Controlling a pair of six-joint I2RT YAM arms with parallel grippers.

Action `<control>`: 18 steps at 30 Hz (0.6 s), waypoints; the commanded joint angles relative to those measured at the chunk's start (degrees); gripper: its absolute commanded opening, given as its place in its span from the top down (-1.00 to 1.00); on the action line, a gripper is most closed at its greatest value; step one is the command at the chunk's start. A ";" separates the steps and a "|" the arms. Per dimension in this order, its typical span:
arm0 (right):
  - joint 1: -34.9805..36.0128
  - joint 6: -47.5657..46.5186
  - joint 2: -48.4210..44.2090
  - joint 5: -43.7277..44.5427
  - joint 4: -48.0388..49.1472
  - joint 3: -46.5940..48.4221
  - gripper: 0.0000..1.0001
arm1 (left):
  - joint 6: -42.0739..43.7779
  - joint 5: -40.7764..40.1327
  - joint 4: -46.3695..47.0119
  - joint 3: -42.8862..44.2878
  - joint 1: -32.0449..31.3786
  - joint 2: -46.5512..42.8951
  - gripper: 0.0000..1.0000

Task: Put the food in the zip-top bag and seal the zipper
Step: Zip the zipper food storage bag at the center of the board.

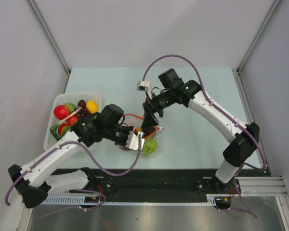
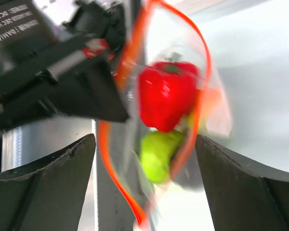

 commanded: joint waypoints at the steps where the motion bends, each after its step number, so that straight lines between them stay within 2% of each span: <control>1: -7.80 0.63 -6.70 1.70 2.02 -1.63 -0.80 | -13.60 -0.82 9.15 -6.77 -0.41 -6.46 1.00; 4: -13.08 0.28 -13.72 1.87 3.69 -8.56 -0.81 | -16.96 -1.53 12.06 -10.28 -0.41 -10.24 1.00; 6: -15.47 0.54 -17.96 1.61 7.90 -16.99 -0.79 | -19.24 -2.05 14.35 -12.04 -0.41 -12.35 1.00; 7: -16.61 0.72 -23.28 1.96 9.74 -19.89 -0.75 | -20.04 -2.49 14.79 -12.40 -0.41 -12.79 1.00; 8: -16.71 0.89 -25.77 2.49 14.28 -22.79 -0.74 | -20.49 -2.76 15.40 -12.58 -0.41 -12.97 1.00; 10: -16.62 1.77 -31.57 3.98 20.62 -33.42 -0.67 | -21.63 -2.41 15.41 -12.58 -0.41 -12.89 1.00; 12: -15.92 3.18 -39.66 4.25 31.08 -44.20 -0.59 | -22.24 -1.97 15.76 -12.49 -0.41 -12.89 1.00; 13: -15.40 3.79 -41.95 6.25 34.25 -47.75 -0.46 | -22.25 -1.88 15.84 -12.49 -0.41 -12.97 1.00; 14: -13.91 4.49 -46.15 7.84 40.11 -50.39 -0.40 | -22.33 -2.06 15.84 -12.49 -0.32 -13.06 1.00; 16: -12.06 3.97 -48.47 12.39 46.11 -56.19 -0.27 | -22.34 -1.79 15.24 -12.23 -0.32 -12.97 1.00; 18: -9.60 3.09 -49.09 15.13 49.12 -58.41 -0.23 | -21.99 -1.09 15.05 -12.23 -0.32 -13.32 1.00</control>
